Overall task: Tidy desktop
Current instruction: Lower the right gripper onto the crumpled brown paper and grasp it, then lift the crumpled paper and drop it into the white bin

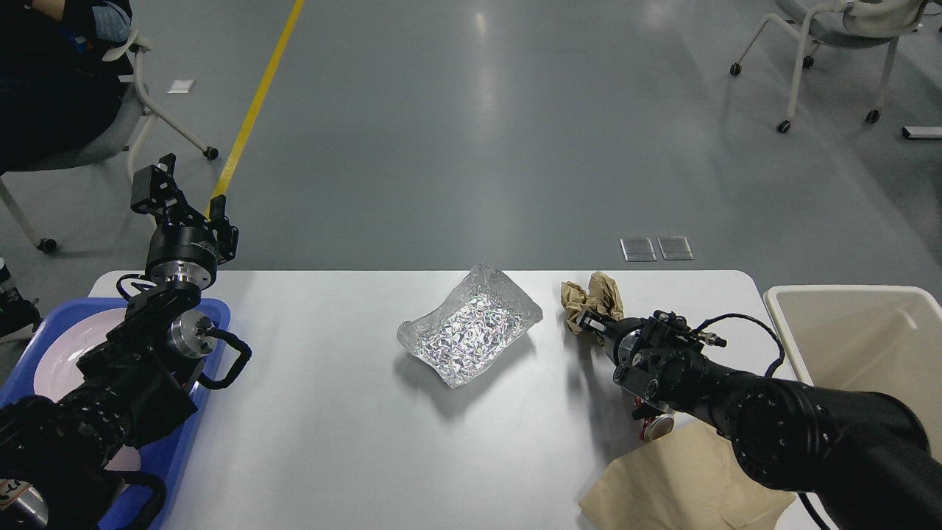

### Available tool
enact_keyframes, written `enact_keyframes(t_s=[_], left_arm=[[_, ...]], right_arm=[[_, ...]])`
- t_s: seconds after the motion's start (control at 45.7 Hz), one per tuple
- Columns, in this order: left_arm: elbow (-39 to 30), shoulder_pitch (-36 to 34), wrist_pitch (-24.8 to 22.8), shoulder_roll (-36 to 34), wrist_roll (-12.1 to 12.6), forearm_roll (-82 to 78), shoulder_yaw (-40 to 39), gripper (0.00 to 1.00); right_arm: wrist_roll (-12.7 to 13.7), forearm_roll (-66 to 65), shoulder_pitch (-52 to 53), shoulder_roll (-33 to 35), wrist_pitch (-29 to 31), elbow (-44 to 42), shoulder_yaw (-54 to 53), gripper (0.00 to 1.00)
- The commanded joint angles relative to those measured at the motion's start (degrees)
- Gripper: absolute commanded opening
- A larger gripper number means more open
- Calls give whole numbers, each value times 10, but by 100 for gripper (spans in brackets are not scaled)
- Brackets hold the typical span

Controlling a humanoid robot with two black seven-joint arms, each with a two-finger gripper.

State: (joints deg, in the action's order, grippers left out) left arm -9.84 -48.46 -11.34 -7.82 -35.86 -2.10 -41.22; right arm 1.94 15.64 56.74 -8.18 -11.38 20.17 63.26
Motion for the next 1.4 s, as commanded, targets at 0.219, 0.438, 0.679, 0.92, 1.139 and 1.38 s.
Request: enact_keyframes(t_s=[0.219,0.438,0.679,0.92,1.139,1.38], left_arm=[[0,0,0,0,0,1,0,96],[0,-1,0,0,0,1,0,96],[0,-1,1,0,0,0,0,96],[0,0,0,0,0,1,0,96],[0,0,0,0,0,0,0,96],[0,0,0,0,0,0,0,96]], right_arm=[[0,-1,8,2,-41,1,5,0],[0,-9,44,24,-40,32,10,0],[-3,-43,196,138,-33,252,-2,0],[-9,-127,397,259,13,464,-27,0],[-9,-132,552,338,139,549,-33,0],[-9,-131,660,398,340,548,-39,0]])
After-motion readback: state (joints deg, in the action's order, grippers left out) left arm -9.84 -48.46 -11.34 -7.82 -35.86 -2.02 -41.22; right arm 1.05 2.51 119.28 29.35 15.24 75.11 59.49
